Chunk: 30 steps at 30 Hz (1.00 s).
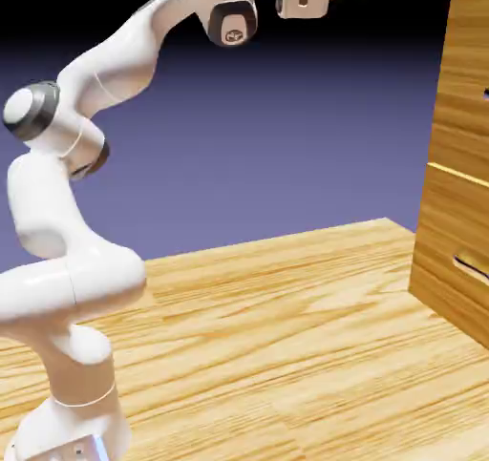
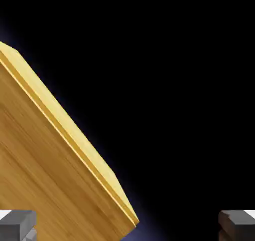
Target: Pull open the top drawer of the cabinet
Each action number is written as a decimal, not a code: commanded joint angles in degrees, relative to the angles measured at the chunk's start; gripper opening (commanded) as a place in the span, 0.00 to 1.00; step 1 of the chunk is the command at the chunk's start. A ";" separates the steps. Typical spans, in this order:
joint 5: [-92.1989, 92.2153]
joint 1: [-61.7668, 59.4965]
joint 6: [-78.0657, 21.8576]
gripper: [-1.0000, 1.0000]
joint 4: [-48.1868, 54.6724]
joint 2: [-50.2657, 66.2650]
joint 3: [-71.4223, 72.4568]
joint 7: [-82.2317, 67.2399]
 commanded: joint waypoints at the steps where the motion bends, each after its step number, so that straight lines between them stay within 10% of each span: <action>1: 2.27 -2.08 -0.47 0.50 1.32 -0.69 1.17 -2.29; 21: 47.52 -43.60 -9.88 0.50 27.63 -14.57 24.48 -48.08; 30: 45.84 -53.13 -5.26 0.50 42.27 -15.75 24.65 -41.40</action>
